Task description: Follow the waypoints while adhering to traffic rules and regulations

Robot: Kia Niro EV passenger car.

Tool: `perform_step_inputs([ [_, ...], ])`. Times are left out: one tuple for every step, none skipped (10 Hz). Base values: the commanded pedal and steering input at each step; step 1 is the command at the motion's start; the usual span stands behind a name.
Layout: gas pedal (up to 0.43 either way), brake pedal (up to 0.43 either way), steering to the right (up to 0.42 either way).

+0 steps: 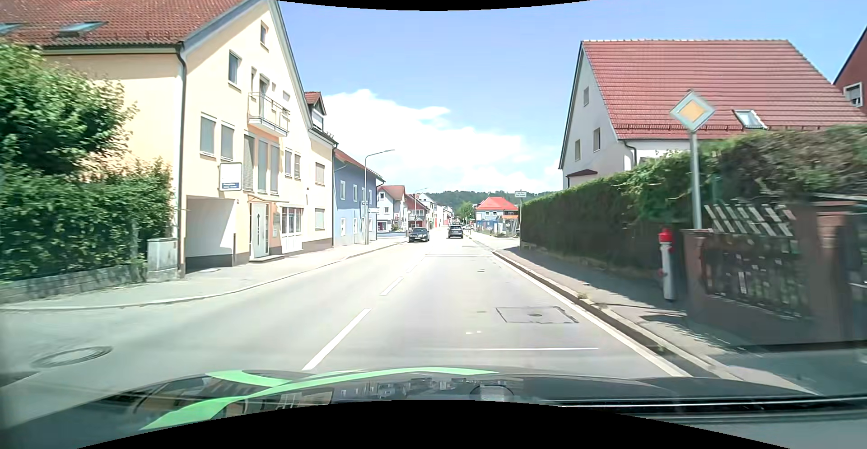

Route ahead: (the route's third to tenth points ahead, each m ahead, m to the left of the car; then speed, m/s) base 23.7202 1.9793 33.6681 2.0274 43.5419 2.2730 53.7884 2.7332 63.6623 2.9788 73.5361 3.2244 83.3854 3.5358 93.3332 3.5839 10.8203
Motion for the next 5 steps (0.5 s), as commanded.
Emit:
perform_step_inputs([
  [0.118,0.0,0.001],
  [0.118,0.0,0.001],
  [0.118,0.0,0.001],
  [0.118,0.0,0.0],
  [0.118,0.0,0.0],
])
